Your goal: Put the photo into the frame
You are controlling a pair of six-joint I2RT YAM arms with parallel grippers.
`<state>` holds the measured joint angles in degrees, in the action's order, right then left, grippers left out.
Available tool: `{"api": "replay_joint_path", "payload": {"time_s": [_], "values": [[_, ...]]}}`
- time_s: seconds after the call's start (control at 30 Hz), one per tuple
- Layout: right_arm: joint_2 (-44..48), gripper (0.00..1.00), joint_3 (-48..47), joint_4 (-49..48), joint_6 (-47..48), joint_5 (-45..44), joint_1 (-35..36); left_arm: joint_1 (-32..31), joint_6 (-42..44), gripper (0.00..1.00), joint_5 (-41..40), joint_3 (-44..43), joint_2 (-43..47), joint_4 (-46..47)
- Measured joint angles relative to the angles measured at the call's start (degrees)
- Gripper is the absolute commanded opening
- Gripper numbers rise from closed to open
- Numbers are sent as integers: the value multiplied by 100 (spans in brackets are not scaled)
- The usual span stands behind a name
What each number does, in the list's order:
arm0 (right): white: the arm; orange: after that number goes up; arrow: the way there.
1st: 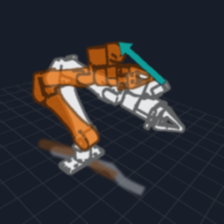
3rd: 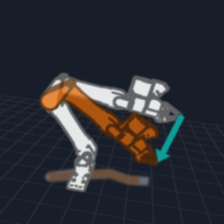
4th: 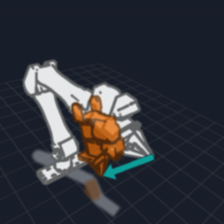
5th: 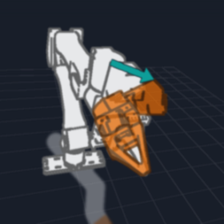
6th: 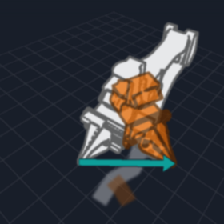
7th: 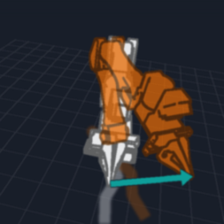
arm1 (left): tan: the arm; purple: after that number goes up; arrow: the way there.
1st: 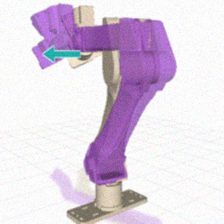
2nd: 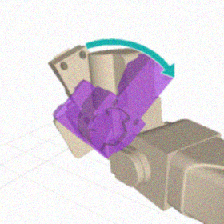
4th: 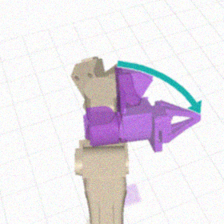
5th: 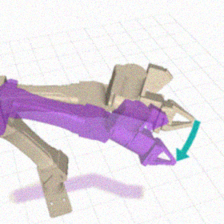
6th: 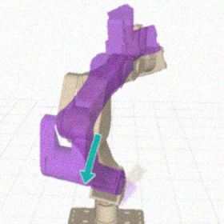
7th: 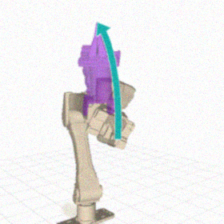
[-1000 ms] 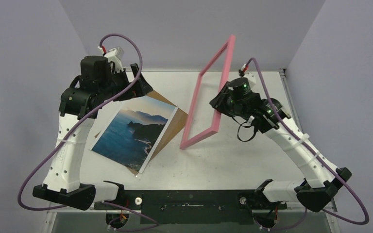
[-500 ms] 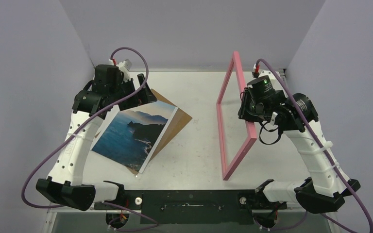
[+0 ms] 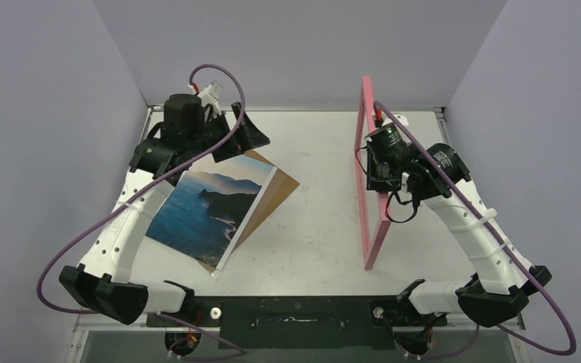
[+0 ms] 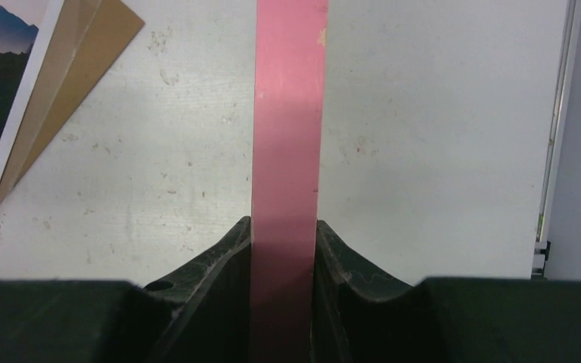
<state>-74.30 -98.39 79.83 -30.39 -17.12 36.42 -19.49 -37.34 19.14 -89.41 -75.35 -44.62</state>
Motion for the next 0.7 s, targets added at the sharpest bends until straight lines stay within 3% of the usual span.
{"api": "replay_joint_path", "payload": {"time_s": [0.33,0.53,0.7], "values": [[-17,27,378,-774,-94,-149,369,-444,-1086,92,223,282,-828,1357],[-219,17,404,-1062,-299,-251,699,-444,-1158,92,212,282,-931,1419],[-621,15,363,-1325,-481,-612,1185,-404,-1097,93,-85,184,-1029,1246]]}}
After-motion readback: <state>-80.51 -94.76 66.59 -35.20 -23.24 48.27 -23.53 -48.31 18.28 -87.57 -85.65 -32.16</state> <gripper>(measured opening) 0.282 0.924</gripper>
